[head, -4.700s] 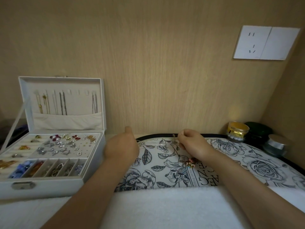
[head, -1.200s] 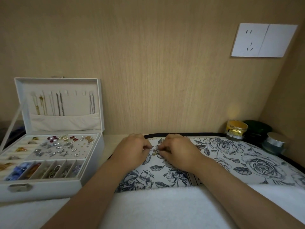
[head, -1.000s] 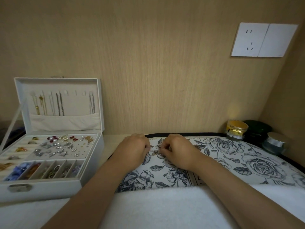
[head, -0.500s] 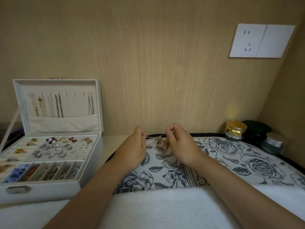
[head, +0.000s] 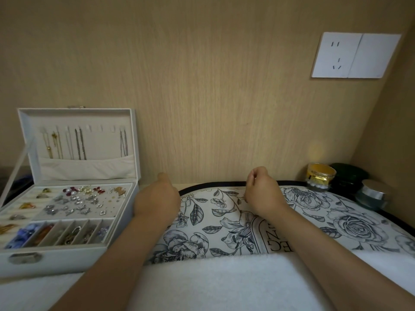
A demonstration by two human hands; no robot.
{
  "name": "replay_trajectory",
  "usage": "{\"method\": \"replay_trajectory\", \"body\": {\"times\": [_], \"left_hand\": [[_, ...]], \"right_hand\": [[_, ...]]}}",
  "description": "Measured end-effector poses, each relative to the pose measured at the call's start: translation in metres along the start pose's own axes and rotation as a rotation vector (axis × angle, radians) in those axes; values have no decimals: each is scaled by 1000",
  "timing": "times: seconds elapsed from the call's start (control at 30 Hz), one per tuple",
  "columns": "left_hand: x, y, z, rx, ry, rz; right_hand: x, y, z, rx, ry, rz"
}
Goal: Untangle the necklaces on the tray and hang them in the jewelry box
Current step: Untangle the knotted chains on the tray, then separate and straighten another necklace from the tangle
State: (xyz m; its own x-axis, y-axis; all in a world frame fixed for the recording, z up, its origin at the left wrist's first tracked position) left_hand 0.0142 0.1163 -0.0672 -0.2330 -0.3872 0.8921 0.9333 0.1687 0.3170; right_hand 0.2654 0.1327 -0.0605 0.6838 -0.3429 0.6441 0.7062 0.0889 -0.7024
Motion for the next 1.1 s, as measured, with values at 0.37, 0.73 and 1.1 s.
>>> {"method": "replay_trajectory", "body": {"times": [0.37,0.73,1.1], "left_hand": [[5,39,-13,-416,-96,-423],[44,57,-17,-593,36,-318],[48,25,2,-259,-178,-756]], "right_hand": [[-6,-20,-12,394,-131,-444],[-25,-43,-29,129,-470,540],[-4,-58,-29,32,-546,881]]}}
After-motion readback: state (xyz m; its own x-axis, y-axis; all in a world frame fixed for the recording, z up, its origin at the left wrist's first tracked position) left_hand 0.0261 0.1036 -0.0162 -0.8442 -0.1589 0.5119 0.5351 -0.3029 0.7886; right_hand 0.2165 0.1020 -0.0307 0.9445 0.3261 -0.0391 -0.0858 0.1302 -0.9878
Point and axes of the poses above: each hand's wrist, its own z-axis towards the middle knuckle, its own x-axis out of the back of the hand, y = z × x, the point moved 5 cm from there along z, towards the middle knuckle, and after that the axes turned 3 degrees about y, right-handed, at the moved point
